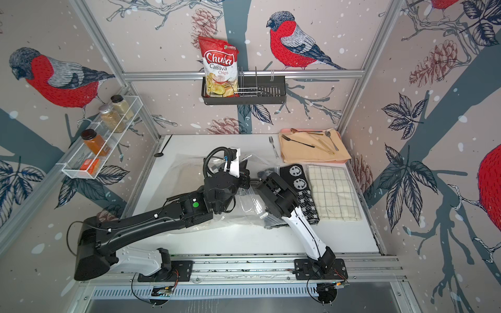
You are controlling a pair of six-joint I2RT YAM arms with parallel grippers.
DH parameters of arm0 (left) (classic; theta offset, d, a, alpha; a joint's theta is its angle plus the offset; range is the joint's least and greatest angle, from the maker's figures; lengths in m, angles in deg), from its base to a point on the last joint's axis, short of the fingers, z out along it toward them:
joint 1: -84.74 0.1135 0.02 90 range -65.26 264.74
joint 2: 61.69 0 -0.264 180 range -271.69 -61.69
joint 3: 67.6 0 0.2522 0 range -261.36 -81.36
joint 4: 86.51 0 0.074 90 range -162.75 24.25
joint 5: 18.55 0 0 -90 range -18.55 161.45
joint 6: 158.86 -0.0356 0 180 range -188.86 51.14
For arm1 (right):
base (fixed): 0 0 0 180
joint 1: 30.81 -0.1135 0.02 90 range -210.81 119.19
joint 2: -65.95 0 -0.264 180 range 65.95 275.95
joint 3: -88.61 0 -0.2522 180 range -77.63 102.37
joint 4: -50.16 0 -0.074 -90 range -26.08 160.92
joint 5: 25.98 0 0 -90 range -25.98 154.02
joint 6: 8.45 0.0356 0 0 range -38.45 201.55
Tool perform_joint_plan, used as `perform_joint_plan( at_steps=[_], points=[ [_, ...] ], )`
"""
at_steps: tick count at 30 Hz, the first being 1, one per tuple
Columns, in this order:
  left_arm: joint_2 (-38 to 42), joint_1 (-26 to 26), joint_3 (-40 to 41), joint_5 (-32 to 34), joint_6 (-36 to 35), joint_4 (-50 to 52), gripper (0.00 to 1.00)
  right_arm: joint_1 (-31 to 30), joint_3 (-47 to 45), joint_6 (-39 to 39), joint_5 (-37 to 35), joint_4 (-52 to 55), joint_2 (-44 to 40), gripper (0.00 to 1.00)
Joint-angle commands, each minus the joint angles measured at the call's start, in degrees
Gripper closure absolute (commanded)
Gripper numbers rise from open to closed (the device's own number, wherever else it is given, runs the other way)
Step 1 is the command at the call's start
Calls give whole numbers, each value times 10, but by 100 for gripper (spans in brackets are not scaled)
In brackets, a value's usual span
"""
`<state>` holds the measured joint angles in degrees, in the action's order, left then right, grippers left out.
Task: Take the scarf out of the vacuum bag
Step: Take out the scarf from the vacuum bag.
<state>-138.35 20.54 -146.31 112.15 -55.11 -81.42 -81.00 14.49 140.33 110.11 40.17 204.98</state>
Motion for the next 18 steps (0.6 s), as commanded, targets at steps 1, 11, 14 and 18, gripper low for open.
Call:
perform_joint_plan(
  at_steps=[1,11,14,18],
  points=[
    [4,2,2,20,5,-24,100,1,-16,-66,-10,53,-20,100],
    [6,13,11,13,9,-30,100,3,-51,-102,-21,80,-37,100],
    [8,14,11,13,10,-28,100,1,-50,-101,-18,73,-36,100],
    [12,15,15,13,14,-23,100,0,-55,-117,-18,77,-38,100]
  ],
)
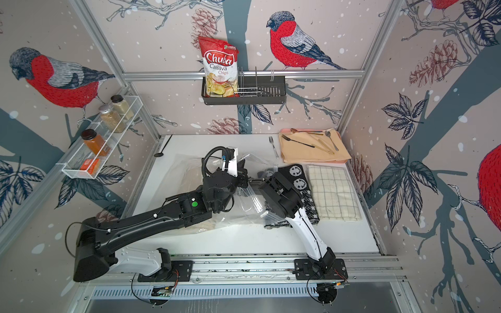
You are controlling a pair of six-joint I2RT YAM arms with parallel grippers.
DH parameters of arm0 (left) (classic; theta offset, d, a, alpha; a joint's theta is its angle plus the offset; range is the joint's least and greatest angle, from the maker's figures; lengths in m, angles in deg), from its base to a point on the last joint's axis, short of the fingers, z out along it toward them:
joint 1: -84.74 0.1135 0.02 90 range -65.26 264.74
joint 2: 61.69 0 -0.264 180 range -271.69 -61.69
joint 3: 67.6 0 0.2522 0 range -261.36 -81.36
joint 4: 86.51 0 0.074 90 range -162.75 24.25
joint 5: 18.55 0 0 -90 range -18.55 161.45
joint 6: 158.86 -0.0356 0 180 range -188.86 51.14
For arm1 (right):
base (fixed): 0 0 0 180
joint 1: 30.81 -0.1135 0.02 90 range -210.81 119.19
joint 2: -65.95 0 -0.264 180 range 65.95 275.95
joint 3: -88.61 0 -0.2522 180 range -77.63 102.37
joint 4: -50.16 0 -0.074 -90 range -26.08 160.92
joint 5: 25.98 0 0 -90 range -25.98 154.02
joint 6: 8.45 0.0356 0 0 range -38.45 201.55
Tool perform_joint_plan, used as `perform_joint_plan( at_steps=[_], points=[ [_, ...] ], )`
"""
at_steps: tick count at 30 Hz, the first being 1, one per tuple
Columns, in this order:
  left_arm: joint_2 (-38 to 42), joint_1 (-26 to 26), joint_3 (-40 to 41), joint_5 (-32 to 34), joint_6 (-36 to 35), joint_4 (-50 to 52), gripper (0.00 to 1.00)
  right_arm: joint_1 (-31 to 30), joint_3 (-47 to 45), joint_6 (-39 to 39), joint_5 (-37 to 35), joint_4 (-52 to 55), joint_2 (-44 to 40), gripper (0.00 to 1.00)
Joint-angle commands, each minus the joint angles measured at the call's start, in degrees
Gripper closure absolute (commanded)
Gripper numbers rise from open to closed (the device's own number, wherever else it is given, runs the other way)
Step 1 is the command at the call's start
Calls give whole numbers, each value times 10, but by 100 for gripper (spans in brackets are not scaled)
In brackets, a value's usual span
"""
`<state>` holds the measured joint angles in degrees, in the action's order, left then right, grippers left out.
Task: Take the scarf out of the vacuum bag
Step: Take out the scarf from the vacuum bag.
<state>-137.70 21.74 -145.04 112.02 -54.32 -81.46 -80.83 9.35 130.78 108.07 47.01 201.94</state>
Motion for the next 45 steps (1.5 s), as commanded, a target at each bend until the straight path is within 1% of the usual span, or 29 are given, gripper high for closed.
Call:
perform_joint_plan(
  at_steps=[1,9,13,21,29,37,42,45],
  points=[
    [6,3,3,14,8,-22,100,-1,-5,-25,0,12,-8,100],
    [10,6,5,8,10,-18,100,-2,5,-52,-7,32,-10,100],
    [2,8,-6,3,10,-5,100,6,-23,-55,-26,22,-23,100],
    [-1,10,-4,-4,18,-4,100,17,-42,-58,-43,22,-45,100],
    [-4,14,-4,-3,20,-3,100,36,-68,-55,-38,12,-66,100],
    [-4,16,-2,-1,23,-1,100,63,-122,-48,-29,-17,-91,100],
    [-6,17,-2,-3,24,-2,100,63,-133,-51,-26,-16,-100,100],
    [-7,19,-1,-4,26,-2,100,60,-134,-53,-10,-18,-105,100]
  ],
)
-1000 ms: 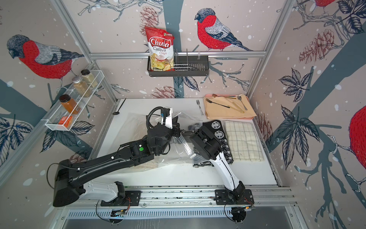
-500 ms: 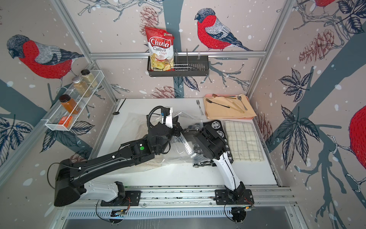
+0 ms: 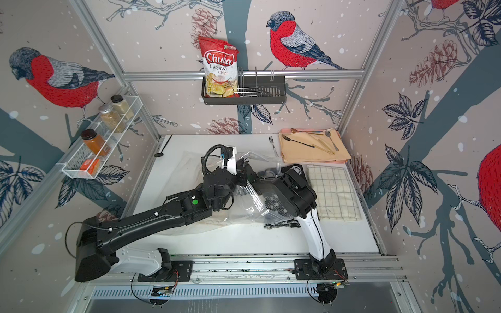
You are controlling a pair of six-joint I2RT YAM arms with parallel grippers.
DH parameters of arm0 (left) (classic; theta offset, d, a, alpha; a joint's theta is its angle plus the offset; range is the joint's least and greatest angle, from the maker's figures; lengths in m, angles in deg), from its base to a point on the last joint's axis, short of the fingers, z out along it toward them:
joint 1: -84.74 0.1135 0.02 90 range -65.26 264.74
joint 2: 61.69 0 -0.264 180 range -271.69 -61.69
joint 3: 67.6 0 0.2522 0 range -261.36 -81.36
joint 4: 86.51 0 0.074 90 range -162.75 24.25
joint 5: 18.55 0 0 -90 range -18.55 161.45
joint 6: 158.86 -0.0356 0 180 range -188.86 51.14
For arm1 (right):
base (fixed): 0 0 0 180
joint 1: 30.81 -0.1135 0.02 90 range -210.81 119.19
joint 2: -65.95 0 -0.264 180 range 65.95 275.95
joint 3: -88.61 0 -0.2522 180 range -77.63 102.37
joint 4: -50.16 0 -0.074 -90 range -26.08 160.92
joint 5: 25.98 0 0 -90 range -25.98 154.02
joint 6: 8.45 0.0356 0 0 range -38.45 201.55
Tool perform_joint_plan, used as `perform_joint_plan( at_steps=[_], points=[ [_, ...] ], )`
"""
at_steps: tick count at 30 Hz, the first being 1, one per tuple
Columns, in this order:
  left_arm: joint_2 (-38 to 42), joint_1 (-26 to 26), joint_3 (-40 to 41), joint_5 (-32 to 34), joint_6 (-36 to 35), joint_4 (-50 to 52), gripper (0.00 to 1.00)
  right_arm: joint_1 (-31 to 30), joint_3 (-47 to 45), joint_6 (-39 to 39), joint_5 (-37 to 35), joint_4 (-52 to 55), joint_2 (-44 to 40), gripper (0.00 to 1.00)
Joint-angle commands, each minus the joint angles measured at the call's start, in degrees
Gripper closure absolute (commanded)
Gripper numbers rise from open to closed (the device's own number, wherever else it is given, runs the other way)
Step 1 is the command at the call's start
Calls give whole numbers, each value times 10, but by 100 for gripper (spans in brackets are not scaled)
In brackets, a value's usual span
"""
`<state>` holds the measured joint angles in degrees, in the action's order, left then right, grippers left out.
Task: Take the scarf out of the vacuum bag
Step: Take out the scarf from the vacuum bag.
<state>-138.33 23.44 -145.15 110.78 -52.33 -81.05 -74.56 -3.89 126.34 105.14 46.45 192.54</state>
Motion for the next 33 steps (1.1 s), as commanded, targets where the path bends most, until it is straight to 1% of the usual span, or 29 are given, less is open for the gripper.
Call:
perform_joint_plan(
  at_steps=[1,6,9,14,18,20,23,27,30,33],
  points=[
    [-2,2,0,7,5,-6,100,-4,-1,-9,28,-17,-11,100],
    [-2,3,1,6,8,-6,100,-23,5,2,101,-56,-18,100],
    [-2,4,4,7,8,-8,100,-26,8,-18,93,-26,-25,100],
    [-22,12,8,6,14,-14,100,-21,-24,-37,92,-15,-56,100],
    [-27,16,11,-1,15,-21,100,-18,-31,-63,74,27,-71,100],
    [-27,18,12,-3,16,-23,100,-16,-40,-59,76,22,-78,100],
    [-27,19,12,-4,15,-23,100,-5,-78,-30,84,-24,-95,100],
    [-22,19,18,-2,17,-21,100,0,-81,-64,62,24,-110,100],
    [-23,21,18,-1,19,-17,100,4,-91,-59,69,8,-123,100],
    [-21,21,19,-1,20,-17,100,4,-92,-71,74,16,-134,100]
  ],
)
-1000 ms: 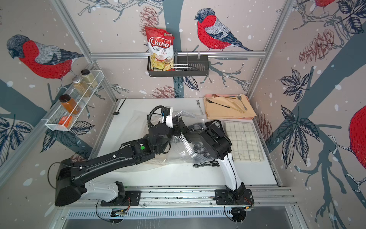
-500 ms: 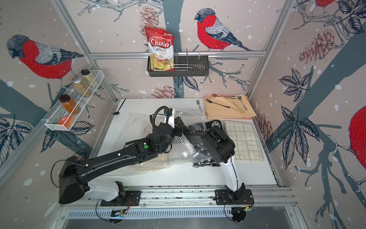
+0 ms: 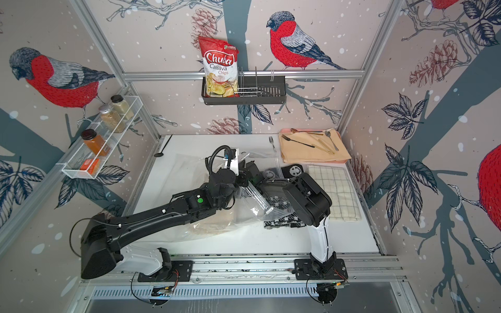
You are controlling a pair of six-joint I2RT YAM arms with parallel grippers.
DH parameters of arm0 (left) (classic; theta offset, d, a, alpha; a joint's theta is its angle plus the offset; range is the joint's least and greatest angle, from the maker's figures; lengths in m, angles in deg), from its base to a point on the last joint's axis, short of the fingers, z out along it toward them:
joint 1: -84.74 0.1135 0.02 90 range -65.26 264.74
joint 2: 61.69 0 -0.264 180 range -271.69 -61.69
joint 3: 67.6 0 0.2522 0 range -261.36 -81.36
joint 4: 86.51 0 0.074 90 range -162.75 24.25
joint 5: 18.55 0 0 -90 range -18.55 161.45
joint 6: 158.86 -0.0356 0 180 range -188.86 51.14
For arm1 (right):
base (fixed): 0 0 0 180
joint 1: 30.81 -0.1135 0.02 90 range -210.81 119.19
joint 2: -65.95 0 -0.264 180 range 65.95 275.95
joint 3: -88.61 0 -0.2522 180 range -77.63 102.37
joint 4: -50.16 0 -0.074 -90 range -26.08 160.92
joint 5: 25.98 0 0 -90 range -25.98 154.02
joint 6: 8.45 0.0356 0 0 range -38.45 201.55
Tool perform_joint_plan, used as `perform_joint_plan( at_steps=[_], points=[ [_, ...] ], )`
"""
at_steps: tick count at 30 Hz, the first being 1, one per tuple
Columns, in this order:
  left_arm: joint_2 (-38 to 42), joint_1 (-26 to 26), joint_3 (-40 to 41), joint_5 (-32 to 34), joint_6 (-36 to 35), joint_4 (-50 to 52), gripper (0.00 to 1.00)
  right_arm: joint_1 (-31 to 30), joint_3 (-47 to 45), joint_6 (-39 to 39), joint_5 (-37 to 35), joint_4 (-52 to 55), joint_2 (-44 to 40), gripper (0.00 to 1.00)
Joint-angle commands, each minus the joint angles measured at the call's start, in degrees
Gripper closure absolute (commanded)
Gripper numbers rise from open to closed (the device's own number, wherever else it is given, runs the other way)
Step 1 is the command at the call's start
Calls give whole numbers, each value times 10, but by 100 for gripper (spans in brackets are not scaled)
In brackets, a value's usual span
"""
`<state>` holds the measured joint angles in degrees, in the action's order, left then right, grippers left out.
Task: Take the scarf out of the vacuum bag
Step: Take out the scarf from the vacuum bag.
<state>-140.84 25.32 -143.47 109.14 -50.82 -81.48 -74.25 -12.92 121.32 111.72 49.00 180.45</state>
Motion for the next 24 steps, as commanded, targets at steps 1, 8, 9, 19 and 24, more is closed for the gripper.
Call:
perform_joint_plan(
  at_steps=[1,8,9,19,24],
  points=[
    [5,2,2,17,6,-13,100,2,-3,-26,4,-3,-17,100],
    [4,3,2,15,5,-11,100,24,-25,-37,-20,15,-36,100],
    [4,3,1,15,5,-10,100,28,-32,-32,-14,7,-37,100],
    [3,4,2,14,5,-12,100,33,-41,-43,-2,13,-56,100],
    [5,4,2,14,5,-11,100,30,-45,-57,-8,30,-71,100]
  ],
)
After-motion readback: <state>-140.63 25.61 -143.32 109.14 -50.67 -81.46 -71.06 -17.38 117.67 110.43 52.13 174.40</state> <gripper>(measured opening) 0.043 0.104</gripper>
